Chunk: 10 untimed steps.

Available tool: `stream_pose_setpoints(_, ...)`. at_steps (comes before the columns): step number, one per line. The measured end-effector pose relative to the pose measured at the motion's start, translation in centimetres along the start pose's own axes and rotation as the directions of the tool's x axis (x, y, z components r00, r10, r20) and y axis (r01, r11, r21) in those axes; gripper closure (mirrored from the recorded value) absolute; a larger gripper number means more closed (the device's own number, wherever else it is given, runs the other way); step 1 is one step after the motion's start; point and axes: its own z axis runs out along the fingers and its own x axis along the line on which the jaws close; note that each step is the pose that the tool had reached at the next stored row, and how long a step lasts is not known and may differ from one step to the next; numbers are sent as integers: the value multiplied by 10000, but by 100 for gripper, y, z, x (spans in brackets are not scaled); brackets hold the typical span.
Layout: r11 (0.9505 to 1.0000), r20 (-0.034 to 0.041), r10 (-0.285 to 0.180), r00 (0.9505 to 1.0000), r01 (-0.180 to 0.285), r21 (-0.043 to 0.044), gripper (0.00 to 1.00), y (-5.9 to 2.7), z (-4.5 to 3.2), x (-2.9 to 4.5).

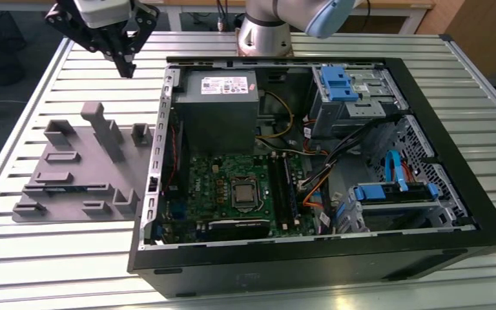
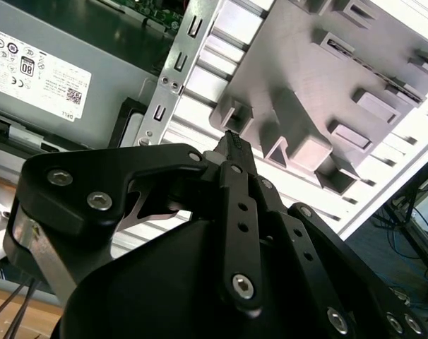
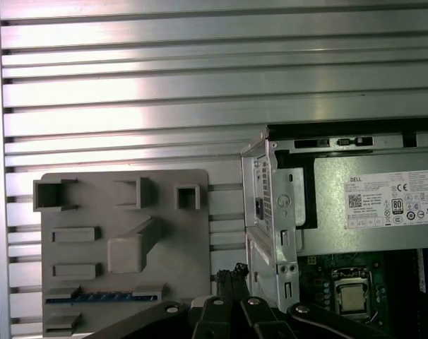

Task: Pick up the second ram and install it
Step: 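Reach for the second ram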

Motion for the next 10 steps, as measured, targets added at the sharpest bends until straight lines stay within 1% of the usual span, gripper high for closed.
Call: stream_pose_setpoints(10, 10000, 0, 0, 10000, 0, 0, 89, -2, 2, 21)
